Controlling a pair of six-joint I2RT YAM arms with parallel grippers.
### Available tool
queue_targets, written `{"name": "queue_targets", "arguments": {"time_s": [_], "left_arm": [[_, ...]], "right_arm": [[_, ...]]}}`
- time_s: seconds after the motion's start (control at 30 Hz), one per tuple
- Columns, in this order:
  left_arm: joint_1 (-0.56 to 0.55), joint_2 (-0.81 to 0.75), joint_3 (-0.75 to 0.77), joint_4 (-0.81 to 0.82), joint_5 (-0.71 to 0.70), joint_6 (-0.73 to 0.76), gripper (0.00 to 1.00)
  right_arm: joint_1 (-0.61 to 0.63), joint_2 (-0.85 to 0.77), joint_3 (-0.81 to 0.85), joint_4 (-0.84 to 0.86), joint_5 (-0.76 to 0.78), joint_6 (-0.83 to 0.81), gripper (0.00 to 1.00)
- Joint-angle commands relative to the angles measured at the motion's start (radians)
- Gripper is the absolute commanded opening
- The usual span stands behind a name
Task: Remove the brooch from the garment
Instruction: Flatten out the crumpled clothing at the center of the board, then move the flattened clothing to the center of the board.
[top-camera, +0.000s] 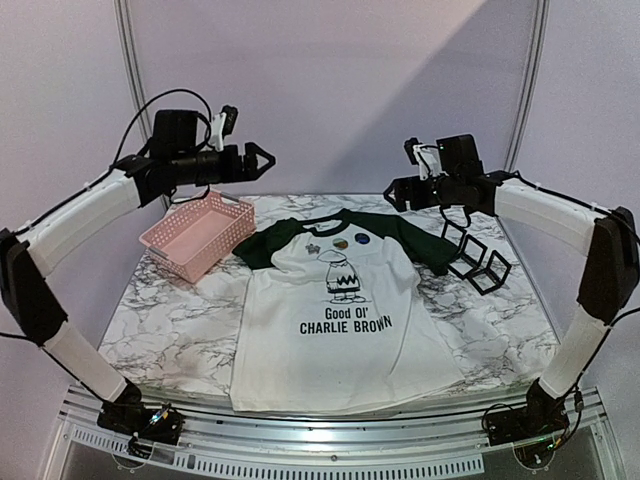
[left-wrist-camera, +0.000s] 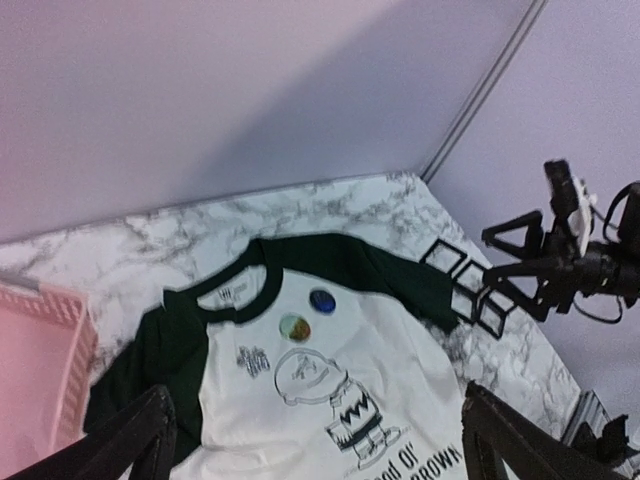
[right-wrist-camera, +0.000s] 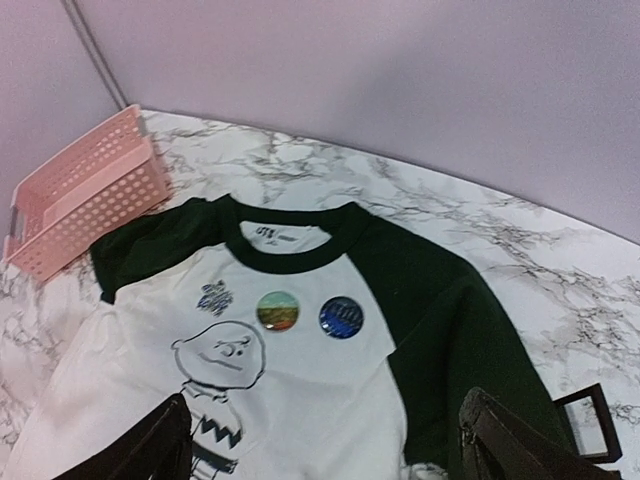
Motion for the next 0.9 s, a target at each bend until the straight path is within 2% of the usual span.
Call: {"name": "queue_targets", "arguments": {"time_s": [0.0, 0.13, 0.3, 0.43, 0.57, 0.77, 0.87], "left_arm": [[-0.084, -0.125, -0.250, 0.009, -0.126, -0.078, 0.99], [-0.140, -0.273, -0.509, -0.017, -0.292, -0.194, 1.00], [-0.178, -0.427, -0.744, -0.045, -0.361, -0.322, 0.96], [-0.232, -0.465, -0.809, -0.123, -0.421, -0.385, 0.85], [-0.280, -0.424, -0.852, -0.119, -0.418, -0.425, 0.73], [-0.345, -0.272, -0.828, -0.161, -0.440, -0.433, 0.64], [-0.375, -0.228, -0.823, -0.155, -0.457, -0.442, 0.63]], "right_arm": [[0.073, -0.116, -0.110, -0.052, 0.002, 0.046, 0.92], [0.093, -0.219, -0.245, -0.062, -0.012, 0.166, 0.93], [0.099, -0.321, -0.413, -0.058, -0.004, 0.304, 0.92], [0.100, -0.359, -0.496, -0.098, 0.011, 0.383, 0.88], [0.100, -0.374, -0.556, -0.140, 0.039, 0.427, 0.86], [0.100, -0.396, -0.644, -0.138, 0.017, 0.490, 0.82], [0.101, -0.421, -0.682, -0.130, 0.023, 0.517, 0.81]]}}
